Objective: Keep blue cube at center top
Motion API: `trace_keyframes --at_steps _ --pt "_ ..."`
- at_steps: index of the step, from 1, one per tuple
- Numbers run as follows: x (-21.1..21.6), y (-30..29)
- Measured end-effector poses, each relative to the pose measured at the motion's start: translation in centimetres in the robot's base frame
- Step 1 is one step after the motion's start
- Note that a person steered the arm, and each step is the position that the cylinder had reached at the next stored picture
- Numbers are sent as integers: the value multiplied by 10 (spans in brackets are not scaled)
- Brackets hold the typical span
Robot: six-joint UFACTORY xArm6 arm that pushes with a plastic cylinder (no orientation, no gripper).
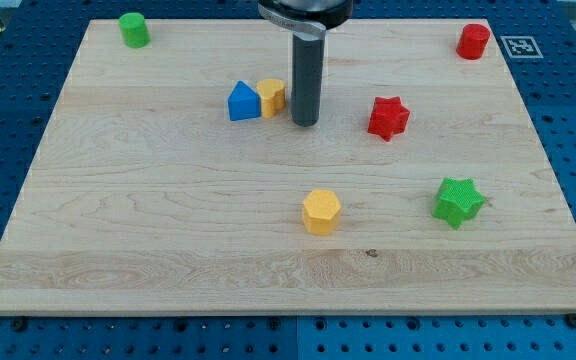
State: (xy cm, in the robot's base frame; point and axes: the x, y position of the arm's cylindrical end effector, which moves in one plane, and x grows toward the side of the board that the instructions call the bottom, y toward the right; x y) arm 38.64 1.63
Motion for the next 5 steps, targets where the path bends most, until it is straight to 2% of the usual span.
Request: trace_keyframes --at_steps 3,4,5 --pt "-46 16" --pt "-54 11" --pt "-54 -22"
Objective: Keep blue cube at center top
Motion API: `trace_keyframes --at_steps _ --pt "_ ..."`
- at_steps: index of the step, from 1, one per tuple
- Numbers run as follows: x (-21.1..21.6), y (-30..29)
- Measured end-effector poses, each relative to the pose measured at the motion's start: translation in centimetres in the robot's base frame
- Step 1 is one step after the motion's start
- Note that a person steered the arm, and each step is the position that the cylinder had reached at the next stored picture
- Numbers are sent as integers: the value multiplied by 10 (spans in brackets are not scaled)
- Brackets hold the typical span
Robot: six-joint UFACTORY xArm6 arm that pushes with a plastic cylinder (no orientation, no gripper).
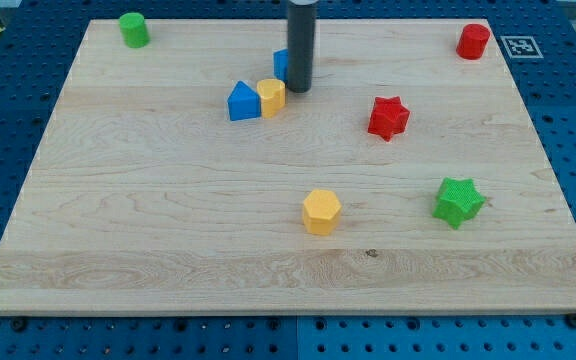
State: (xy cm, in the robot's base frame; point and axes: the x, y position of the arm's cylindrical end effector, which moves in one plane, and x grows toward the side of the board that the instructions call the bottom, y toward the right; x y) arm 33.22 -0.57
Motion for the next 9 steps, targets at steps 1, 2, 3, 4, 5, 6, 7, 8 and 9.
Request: trace_keyframes --at_steps 1,2,3,4,5,6,7,8,9 --pt "-4 -29" --pt "-21 -19" --pt "-14 12" --pt "-19 22" --pt "-46 22" --pt "-53 26" --pt "-33 71" --pt "-50 78" --pt "-61 73"
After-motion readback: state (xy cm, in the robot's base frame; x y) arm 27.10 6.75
